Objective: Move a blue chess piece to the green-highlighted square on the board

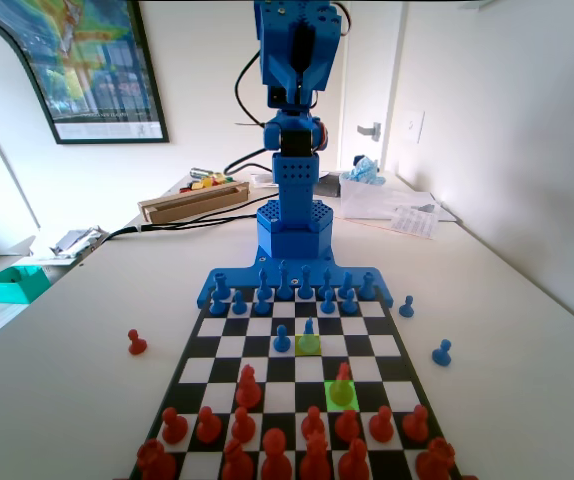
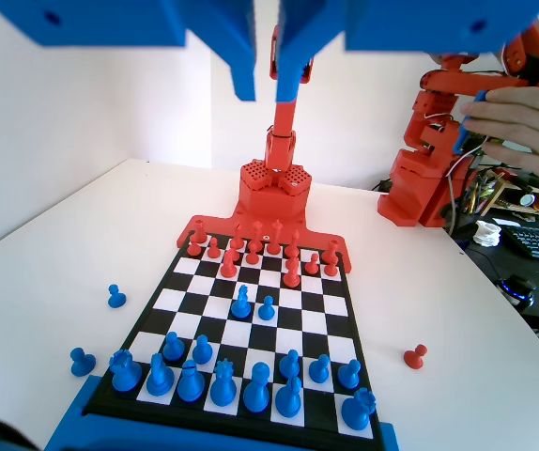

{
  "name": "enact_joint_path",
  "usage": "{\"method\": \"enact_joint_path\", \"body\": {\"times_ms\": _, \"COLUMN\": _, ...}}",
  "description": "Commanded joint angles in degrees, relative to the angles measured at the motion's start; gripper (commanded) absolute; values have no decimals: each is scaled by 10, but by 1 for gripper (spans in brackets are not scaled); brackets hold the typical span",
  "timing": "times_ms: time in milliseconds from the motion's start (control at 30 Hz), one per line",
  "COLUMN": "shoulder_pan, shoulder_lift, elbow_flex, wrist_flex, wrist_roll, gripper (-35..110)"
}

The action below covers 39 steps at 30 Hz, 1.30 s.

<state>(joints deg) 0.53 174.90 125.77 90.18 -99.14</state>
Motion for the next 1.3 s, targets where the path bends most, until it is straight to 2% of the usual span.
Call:
{"method": "enact_joint_path", "body": {"times_ms": 0, "shoulder_pan": 1, "shoulder_lift": 0, "elbow_flex": -9, "wrist_flex": 0, "wrist_roll": -4, "gripper": 3}}
{"method": "enact_joint_path", "body": {"times_ms": 133, "shoulder_pan": -10, "shoulder_lift": -30, "elbow_flex": -43, "wrist_flex": 11, "wrist_roll": 35, "gripper": 1}}
{"method": "enact_joint_path", "body": {"times_ms": 367, "shoulder_pan": -28, "shoulder_lift": -171, "elbow_flex": -195, "wrist_flex": 47, "wrist_roll": 142, "gripper": 1}}
{"method": "enact_joint_path", "body": {"times_ms": 600, "shoulder_pan": -27, "shoulder_lift": -334, "elbow_flex": -269, "wrist_flex": 50, "wrist_roll": 217, "gripper": 1}}
{"method": "enact_joint_path", "body": {"times_ms": 1033, "shoulder_pan": -13, "shoulder_lift": -591, "elbow_flex": -256, "wrist_flex": -77, "wrist_roll": 326, "gripper": 3}}
{"method": "enact_joint_path", "body": {"times_ms": 1267, "shoulder_pan": -22, "shoulder_lift": -745, "elbow_flex": -315, "wrist_flex": -129, "wrist_roll": 373, "gripper": 4}}
